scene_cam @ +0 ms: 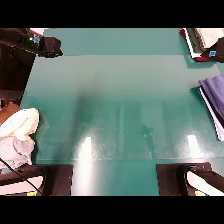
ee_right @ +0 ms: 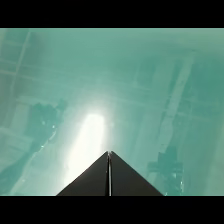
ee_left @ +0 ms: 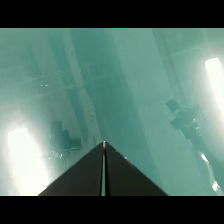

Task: Fold the shirts.

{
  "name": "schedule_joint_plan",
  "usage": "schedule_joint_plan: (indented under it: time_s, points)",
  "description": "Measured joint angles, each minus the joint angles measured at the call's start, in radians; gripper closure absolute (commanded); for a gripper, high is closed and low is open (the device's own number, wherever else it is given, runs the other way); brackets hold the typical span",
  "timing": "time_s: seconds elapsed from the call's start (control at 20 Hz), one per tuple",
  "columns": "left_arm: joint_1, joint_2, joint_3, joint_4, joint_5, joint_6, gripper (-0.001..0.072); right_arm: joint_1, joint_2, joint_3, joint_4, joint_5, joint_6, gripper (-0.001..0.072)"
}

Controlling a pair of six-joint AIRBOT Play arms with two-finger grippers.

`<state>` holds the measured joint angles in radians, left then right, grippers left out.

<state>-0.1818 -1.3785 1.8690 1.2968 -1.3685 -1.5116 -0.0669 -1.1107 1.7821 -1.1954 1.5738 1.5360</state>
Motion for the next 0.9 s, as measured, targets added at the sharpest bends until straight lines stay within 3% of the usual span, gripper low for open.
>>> schedule_joint_plan:
  time_s: [0.75, 0.9]
  points:
    - [0.0, 0.0, 0.0, 0.0, 0.016, 0.0, 0.0682, 0.008, 0.001, 0.0, -0.01, -0.003, 0.0, 0.0693]
    - [0.0, 0.002, -0.005, 0.041, -0.072, 0.014, 0.0681, 0.008, 0.001, 0.0, -0.01, -0.003, 0.0, 0.0693]
